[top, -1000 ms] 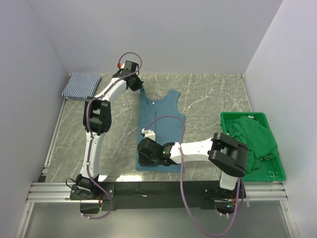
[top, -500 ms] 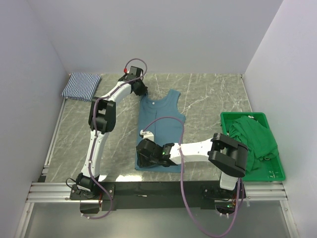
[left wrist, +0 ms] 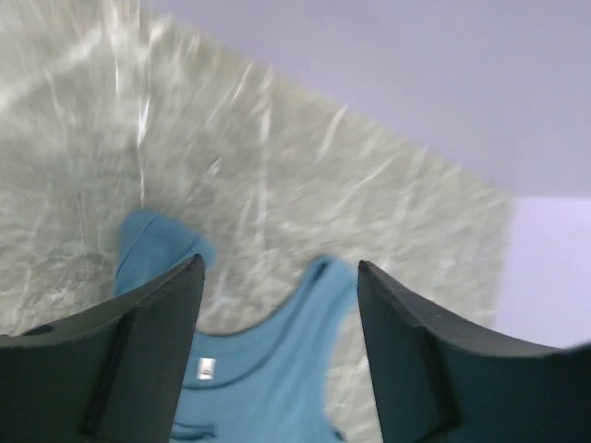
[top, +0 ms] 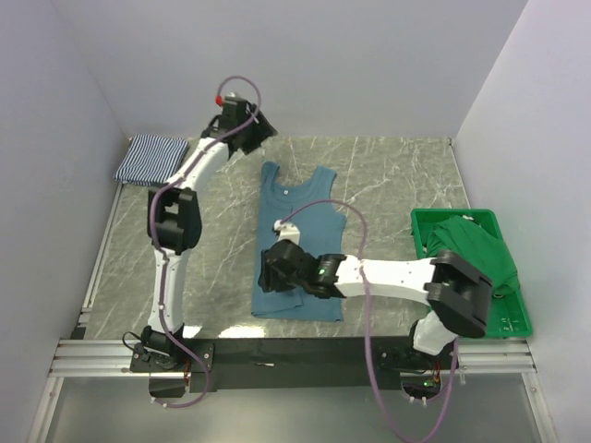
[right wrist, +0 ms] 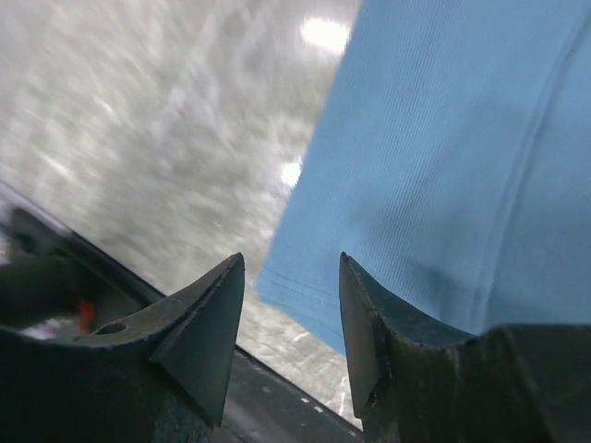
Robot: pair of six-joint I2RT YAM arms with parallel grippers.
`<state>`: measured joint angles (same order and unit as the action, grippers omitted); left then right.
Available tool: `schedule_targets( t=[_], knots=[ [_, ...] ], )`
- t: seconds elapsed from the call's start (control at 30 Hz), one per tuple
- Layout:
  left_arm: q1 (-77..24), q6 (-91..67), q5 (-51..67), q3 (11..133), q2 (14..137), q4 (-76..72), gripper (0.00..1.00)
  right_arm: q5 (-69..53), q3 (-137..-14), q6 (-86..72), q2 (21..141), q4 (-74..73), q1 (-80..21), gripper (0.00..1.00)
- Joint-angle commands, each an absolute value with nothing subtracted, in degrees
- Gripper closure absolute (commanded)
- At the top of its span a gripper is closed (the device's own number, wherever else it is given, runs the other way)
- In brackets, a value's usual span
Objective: Fold and stack the tank tops
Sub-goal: Fold the tank top
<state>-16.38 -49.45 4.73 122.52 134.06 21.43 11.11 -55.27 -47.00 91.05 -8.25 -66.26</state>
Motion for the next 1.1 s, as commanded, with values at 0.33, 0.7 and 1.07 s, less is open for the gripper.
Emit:
schedule_targets(
  t=[0.33,0.7,1.07],
  knots=[
    [-19.0,-53.9,3.0,88.4,105.7,21.8,0.71,5.5,-56.9,-40.4,82.3,-12.3,-39.0,0.48],
    [-37.6,-47.3,3.9,67.8,95.7,24.0,0.79,3.1,-55.6,-37.5,90.3,-11.4,-24.4,0.49],
    [-47.5,-58.9,-9.1,57.5,85.1,32.6,0.75,0.9,-48.0,-39.0,81.0,-10.5,-32.1,0.51]
  ],
)
